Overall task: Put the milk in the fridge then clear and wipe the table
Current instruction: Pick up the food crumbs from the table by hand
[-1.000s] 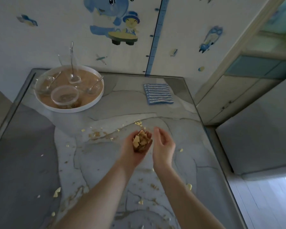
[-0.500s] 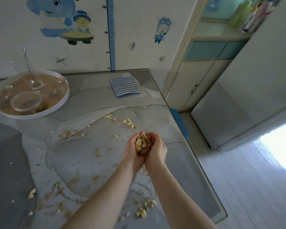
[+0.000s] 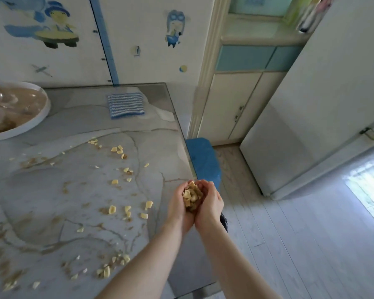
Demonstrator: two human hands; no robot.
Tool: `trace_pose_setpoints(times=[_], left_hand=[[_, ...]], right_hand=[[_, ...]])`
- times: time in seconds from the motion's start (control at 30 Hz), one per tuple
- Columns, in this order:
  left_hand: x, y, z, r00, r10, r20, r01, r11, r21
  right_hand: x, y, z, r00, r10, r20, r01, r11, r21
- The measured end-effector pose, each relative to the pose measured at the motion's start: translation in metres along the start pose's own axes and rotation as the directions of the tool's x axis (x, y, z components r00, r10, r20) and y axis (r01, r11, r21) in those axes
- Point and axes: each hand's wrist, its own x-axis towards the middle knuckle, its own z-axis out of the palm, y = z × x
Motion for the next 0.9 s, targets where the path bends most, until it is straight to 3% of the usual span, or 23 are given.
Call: trace_pose_setpoints(times=[0.33, 0.6, 0.9], left_hand=[[0.028, -0.106, 0.018, 0.983, -0.066, -0.171, 0.061, 0.997, -0.037], [0.043, -0.135, 0.013, 0.894, -0.085, -0.441, 0.067, 0.996, -0.055], [0.053, -0.124, 0.036, 0.874, -0.146, -0.463, 0.056, 0.978, -0.203]], right_hand=[[0.057, -0.017, -0.093, 0.996, 0.058, -0.070, -0.071, 0.979, -0.192], [0.084, -0.003, -0.122, 0.973, 0.198, -0.117, -0.222, 0.941, -0.255], [0.104, -0.012, -0.114, 0.925, 0.351, -0.148, -0.380, 0.878, -0.292]])
